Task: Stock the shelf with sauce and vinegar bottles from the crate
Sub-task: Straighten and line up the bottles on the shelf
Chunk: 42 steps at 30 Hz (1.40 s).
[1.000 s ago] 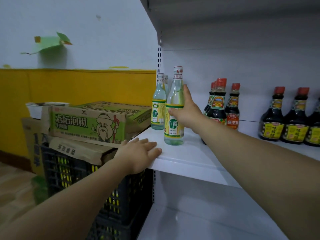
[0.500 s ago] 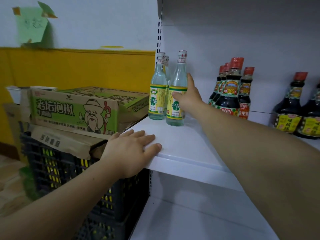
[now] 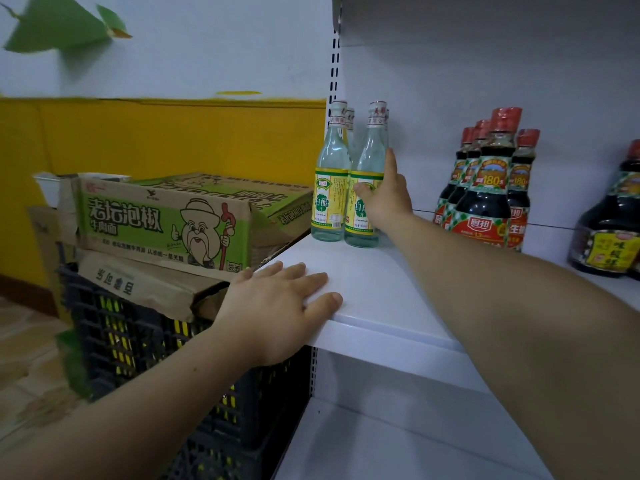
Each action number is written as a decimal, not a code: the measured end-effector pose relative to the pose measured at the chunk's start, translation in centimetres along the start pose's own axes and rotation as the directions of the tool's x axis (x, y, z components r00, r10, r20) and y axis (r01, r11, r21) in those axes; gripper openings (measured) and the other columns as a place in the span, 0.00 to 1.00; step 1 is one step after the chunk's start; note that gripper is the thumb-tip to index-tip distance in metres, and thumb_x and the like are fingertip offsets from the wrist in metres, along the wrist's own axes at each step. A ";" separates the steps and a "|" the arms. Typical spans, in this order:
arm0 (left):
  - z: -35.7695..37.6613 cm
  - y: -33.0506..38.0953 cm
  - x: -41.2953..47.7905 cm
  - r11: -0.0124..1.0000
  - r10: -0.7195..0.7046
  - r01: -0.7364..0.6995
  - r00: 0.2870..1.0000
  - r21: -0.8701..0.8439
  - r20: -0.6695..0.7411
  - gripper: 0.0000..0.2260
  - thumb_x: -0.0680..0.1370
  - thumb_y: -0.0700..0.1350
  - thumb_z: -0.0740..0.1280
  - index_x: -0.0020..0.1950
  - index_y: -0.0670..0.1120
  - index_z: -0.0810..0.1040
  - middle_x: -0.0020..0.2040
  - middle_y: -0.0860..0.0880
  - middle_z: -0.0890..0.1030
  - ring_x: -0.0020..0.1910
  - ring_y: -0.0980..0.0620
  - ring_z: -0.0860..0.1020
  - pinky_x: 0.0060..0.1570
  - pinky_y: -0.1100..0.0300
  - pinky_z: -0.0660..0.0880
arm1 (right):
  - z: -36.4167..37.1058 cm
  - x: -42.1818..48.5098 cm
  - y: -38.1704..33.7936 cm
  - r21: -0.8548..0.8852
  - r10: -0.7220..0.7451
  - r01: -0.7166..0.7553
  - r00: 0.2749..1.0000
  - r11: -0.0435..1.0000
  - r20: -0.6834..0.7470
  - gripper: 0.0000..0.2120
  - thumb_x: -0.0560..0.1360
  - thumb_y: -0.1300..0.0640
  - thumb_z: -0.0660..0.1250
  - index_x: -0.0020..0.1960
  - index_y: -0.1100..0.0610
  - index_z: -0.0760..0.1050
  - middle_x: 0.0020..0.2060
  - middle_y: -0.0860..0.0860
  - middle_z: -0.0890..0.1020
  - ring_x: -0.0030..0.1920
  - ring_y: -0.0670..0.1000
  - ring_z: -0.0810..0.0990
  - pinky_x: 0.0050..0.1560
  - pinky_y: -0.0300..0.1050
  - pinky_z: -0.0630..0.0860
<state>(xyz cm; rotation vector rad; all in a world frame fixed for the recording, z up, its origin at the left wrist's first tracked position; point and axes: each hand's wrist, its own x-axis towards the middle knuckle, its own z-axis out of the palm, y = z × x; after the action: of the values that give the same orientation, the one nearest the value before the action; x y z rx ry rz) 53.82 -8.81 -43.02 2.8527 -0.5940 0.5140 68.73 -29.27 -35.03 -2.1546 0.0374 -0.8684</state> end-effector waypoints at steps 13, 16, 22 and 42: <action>0.0 0.1 0.0 1.000 -0.007 0.007 1.000 -0.007 0.000 0.33 0.69 0.69 0.38 0.72 0.66 0.58 0.76 0.58 0.58 0.75 0.53 0.54 0.70 0.48 0.52 | 2.3 -1.6 -0.6 -0.606 -0.230 0.218 0.971 0.765 0.059 0.54 0.67 0.26 0.63 0.75 0.44 0.30 0.76 0.53 0.32 0.76 0.64 0.35 0.66 0.76 0.49; 0.0 0.1 0.0 1.000 -0.002 0.002 1.000 -0.007 0.002 0.33 0.69 0.69 0.38 0.72 0.66 0.58 0.76 0.58 0.58 0.75 0.53 0.54 0.71 0.47 0.52 | 2.8 -1.5 -0.3 -0.645 -0.193 0.190 0.979 0.740 0.067 0.53 0.70 0.31 0.64 0.76 0.47 0.31 0.75 0.53 0.30 0.76 0.63 0.35 0.66 0.77 0.51; 0.3 -0.1 -0.1 1.000 -0.002 0.002 1.000 -0.012 -0.028 0.32 0.70 0.69 0.39 0.72 0.65 0.59 0.75 0.58 0.60 0.75 0.53 0.55 0.71 0.48 0.53 | 2.8 -1.7 -0.6 -0.651 -0.164 0.178 0.983 0.738 0.082 0.52 0.72 0.34 0.65 0.76 0.47 0.31 0.75 0.53 0.29 0.76 0.64 0.36 0.66 0.76 0.53; -2.1 1.1 -8.5 0.981 -0.160 0.167 0.984 -0.098 0.074 0.35 0.74 0.71 0.50 0.77 0.59 0.46 0.78 0.51 0.44 0.76 0.49 0.42 0.71 0.39 0.44 | -9.9 -19.5 -5.3 -0.295 -0.127 0.252 0.914 0.922 0.385 0.38 0.76 0.33 0.55 0.79 0.53 0.52 0.78 0.53 0.55 0.76 0.55 0.55 0.73 0.52 0.57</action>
<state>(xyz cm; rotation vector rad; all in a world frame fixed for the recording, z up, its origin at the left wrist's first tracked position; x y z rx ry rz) 45.49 -6.27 -44.11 2.7966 -0.3798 0.3530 46.60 -26.41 -38.06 -2.6522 -0.2312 -0.5899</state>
